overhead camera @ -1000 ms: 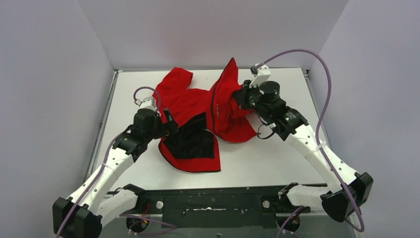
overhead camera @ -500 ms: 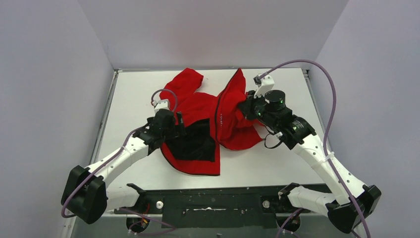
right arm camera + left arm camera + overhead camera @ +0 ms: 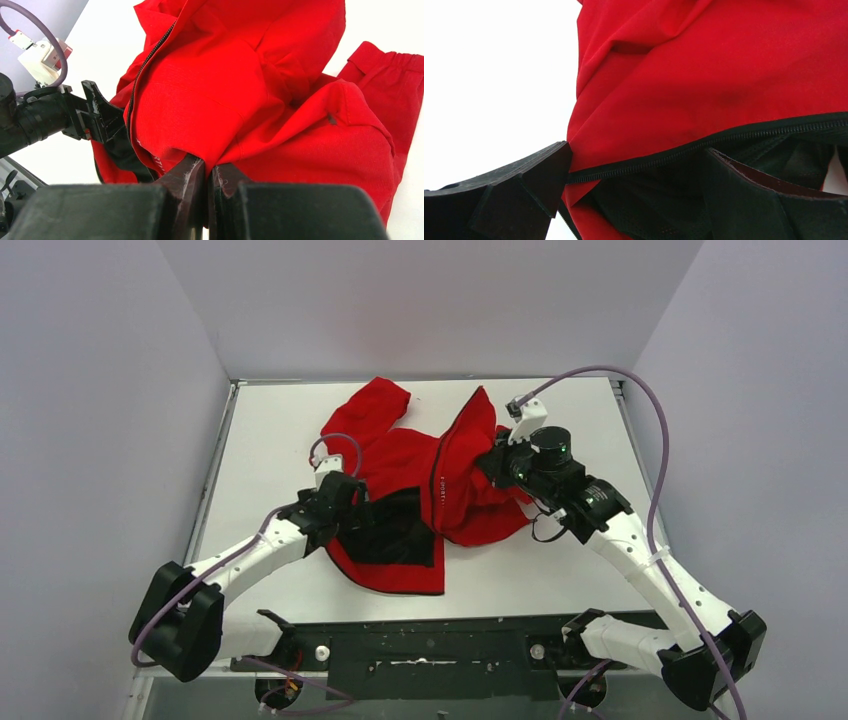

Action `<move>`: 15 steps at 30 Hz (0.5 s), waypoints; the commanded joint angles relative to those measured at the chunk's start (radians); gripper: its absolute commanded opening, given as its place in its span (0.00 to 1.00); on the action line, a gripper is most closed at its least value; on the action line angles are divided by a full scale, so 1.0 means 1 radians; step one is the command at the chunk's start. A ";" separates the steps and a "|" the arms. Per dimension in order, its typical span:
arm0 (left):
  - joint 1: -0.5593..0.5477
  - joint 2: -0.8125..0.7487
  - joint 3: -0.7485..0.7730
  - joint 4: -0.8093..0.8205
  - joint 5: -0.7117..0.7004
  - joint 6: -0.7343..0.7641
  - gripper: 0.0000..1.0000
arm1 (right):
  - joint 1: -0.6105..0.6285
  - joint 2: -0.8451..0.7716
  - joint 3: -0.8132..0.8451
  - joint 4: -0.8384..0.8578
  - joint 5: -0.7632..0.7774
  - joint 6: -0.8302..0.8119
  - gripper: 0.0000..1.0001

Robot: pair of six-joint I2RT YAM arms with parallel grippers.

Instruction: Zip up the jacket

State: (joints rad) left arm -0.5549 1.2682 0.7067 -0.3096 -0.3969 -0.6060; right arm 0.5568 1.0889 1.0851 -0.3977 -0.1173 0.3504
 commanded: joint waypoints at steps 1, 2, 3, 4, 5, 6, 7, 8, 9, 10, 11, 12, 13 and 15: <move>-0.004 0.001 -0.031 0.026 0.012 -0.030 0.97 | -0.005 -0.021 -0.011 0.099 -0.026 0.004 0.00; -0.004 0.003 -0.039 0.027 0.007 -0.033 0.97 | -0.005 -0.020 -0.011 0.100 -0.028 0.007 0.00; -0.004 0.005 -0.044 0.027 0.004 -0.036 0.97 | -0.003 -0.018 -0.011 0.101 -0.030 0.007 0.00; -0.004 0.005 -0.048 0.029 0.002 -0.039 0.97 | -0.003 -0.017 -0.010 0.102 -0.032 0.007 0.00; -0.004 0.007 -0.056 0.036 0.002 -0.041 0.97 | -0.003 -0.017 -0.012 0.105 -0.034 0.008 0.00; -0.004 0.010 -0.063 0.048 0.005 -0.041 0.97 | -0.003 -0.017 -0.014 0.109 -0.036 0.011 0.00; -0.004 0.014 -0.070 0.057 0.011 -0.041 0.95 | -0.003 -0.014 -0.015 0.110 -0.038 0.013 0.00; -0.002 0.017 -0.076 0.067 0.018 -0.041 0.89 | -0.003 -0.012 -0.015 0.112 -0.040 0.016 0.00; -0.002 0.023 -0.080 0.076 0.028 -0.039 0.81 | -0.003 -0.011 -0.018 0.113 -0.041 0.019 0.00; -0.002 0.032 -0.083 0.085 0.036 -0.037 0.73 | -0.003 -0.009 -0.020 0.117 -0.041 0.021 0.00; -0.002 0.037 -0.082 0.091 0.045 -0.035 0.63 | -0.003 -0.008 -0.022 0.120 -0.040 0.024 0.00; -0.002 0.042 -0.076 0.093 0.049 -0.032 0.51 | -0.003 -0.008 -0.021 0.119 -0.038 0.025 0.00; -0.002 0.045 -0.066 0.091 0.053 -0.030 0.37 | -0.003 -0.006 -0.019 0.119 -0.038 0.024 0.00; -0.002 0.044 -0.037 0.074 0.059 -0.028 0.05 | -0.003 -0.003 -0.008 0.118 -0.034 0.025 0.00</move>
State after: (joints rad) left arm -0.5549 1.3136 0.6277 -0.2707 -0.3626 -0.6289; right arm 0.5568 1.0924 1.0615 -0.3714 -0.1467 0.3637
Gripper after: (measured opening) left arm 0.228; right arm 0.026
